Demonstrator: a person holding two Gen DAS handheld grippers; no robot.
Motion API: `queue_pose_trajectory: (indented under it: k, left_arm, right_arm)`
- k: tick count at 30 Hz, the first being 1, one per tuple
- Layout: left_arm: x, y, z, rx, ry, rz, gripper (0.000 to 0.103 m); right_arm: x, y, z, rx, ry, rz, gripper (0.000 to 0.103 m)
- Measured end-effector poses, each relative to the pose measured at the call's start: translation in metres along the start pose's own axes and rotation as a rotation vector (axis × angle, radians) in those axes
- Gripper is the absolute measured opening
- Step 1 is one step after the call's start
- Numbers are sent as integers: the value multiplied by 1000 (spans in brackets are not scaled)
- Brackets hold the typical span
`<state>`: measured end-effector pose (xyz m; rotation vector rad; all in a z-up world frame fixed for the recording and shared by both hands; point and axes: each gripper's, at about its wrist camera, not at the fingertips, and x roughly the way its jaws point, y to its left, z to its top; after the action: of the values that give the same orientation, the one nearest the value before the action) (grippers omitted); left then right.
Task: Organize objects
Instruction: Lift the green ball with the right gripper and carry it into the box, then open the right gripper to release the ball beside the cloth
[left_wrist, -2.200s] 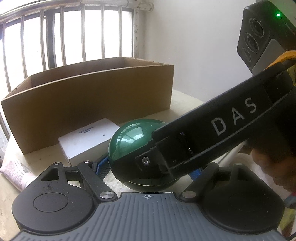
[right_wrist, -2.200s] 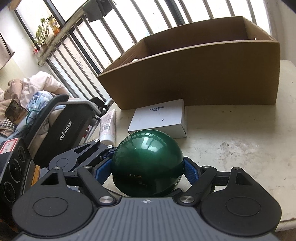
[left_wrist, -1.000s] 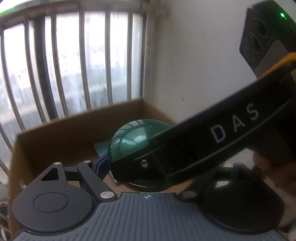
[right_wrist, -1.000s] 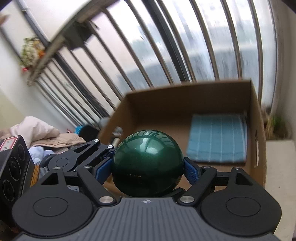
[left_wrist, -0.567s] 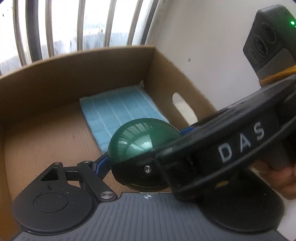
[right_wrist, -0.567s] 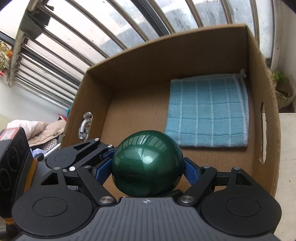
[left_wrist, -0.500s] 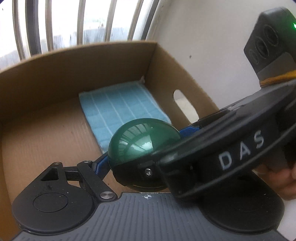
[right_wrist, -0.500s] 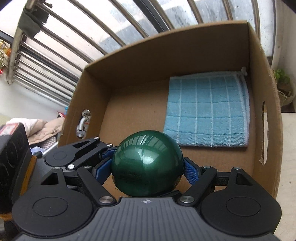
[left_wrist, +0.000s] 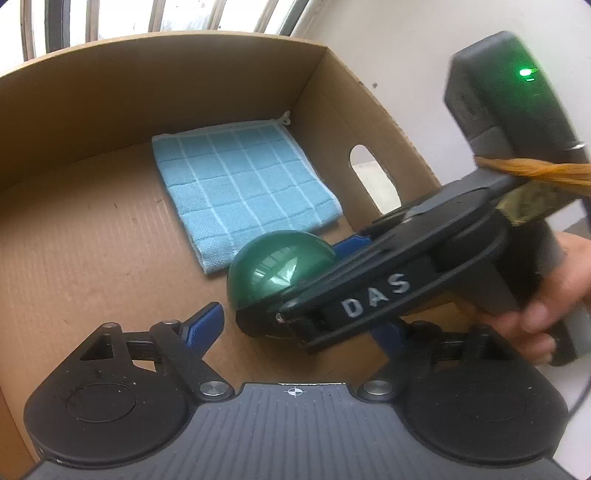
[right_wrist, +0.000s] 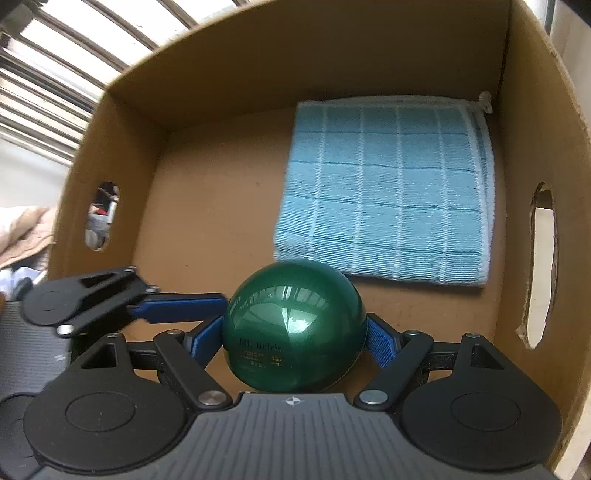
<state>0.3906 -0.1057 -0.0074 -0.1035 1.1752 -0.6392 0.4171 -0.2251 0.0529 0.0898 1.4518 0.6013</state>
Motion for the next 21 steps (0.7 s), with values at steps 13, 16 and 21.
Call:
queue_pose_trajectory:
  k: [13,16,21]
  left_arm:
    - [-4,-12,-11,29,-9,2,87]
    - [-9,-14,-13,26,-19,5,87]
    - [-27,-16,-20,7,-65,14,87]
  right_arm:
    - [-8,6,-7,-16,13,-53,84]
    - [-17,6,-7,4,-1,-57,86]
    - [-41,5,-13,25,-58,-16,86]
